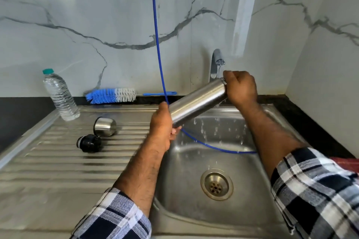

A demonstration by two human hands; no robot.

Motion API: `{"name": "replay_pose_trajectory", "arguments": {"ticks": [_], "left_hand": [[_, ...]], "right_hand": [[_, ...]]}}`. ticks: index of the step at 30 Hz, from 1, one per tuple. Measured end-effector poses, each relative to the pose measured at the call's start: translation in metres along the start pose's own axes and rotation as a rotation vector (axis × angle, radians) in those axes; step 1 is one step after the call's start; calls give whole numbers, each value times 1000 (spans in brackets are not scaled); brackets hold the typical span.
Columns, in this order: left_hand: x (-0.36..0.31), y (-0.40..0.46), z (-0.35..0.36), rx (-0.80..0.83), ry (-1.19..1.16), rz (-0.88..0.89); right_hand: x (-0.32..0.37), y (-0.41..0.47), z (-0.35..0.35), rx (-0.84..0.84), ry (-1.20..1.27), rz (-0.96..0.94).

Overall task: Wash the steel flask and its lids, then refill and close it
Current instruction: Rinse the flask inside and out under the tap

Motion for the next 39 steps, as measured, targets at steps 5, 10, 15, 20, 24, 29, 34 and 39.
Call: {"name": "replay_pose_trajectory", "arguments": {"ticks": [5, 10, 15, 20, 24, 29, 34, 39], "left_hand": [[-3, -10, -7, 151, -40, -266], [-5, -5, -5, -130, 375, 524], [-3, -11, 3, -197, 406, 605], [11, -23, 29, -6, 182, 193], [17, -32, 32, 212, 296, 238], [16, -28, 27, 172, 422, 321], [24, -20, 31, 144, 382, 355], [17, -13, 41, 155, 236, 289]], "right_hand": [[-39, -14, 3, 3, 105, -356], [-39, -2, 5, 527, -123, 454], [-41, -11, 14, 495, 460, 844], [-7, -30, 48, 270, 964, 778], [-6, -36, 49, 245, 946, 753], [-21, -43, 16, 326, 391, 492], [-16, -61, -8, 288, -73, 173], [-21, -67, -24, 322, -248, 102]]}}
Point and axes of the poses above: each hand's wrist, its own y-axis towards the middle knuckle, its own z-axis out of the palm, x = y × z, the point moved 1 cm from there along y, towards the middle knuckle, and after that the axes turned 1 degree about z, right-handed, at the moved point
